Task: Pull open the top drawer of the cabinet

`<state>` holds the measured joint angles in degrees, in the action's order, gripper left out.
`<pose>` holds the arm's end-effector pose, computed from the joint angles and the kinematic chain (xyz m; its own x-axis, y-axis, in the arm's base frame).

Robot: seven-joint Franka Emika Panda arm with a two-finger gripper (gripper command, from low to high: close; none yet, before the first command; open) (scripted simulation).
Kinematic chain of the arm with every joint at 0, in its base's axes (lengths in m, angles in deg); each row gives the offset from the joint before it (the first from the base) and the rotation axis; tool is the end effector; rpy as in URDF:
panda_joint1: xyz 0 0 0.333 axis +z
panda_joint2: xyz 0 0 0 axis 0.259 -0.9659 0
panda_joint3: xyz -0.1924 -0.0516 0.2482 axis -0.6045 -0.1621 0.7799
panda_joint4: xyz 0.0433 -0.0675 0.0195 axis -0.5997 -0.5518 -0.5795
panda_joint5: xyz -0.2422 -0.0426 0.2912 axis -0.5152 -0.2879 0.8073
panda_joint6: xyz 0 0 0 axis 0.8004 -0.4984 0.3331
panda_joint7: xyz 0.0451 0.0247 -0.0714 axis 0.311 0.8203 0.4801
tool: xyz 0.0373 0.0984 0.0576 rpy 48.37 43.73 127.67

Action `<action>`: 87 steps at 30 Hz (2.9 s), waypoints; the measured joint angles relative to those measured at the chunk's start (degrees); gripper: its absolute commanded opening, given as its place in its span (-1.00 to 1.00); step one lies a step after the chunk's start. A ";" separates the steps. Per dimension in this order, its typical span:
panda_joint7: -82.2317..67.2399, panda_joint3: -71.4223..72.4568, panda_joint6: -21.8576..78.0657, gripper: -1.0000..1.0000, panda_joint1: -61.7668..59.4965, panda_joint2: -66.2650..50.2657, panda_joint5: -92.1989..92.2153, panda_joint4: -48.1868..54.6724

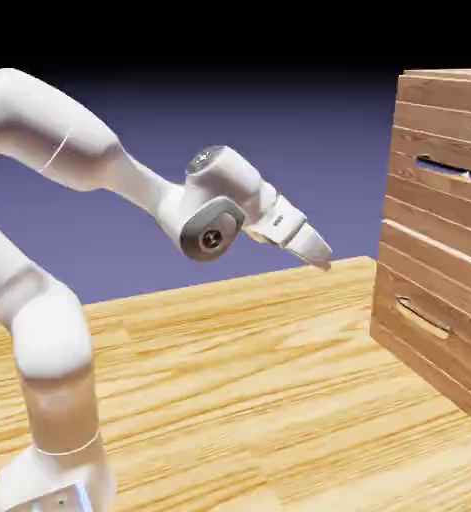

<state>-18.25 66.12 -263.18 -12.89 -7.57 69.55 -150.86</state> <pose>0.3950 -0.0011 0.4570 0.5107 -0.7093 0.4859 -0.4892 -0.7045 -0.5142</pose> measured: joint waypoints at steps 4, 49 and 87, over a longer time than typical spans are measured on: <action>-1.31 -5.60 1.05 1.00 4.75 -4.93 9.97 3.81; -16.01 -68.63 12.90 1.00 58.21 -60.35 122.10 46.73; -21.80 -100.97 19.66 -1.00 92.08 -76.45 154.36 42.66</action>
<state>-40.05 -34.85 -243.52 79.19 -84.02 223.91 -108.21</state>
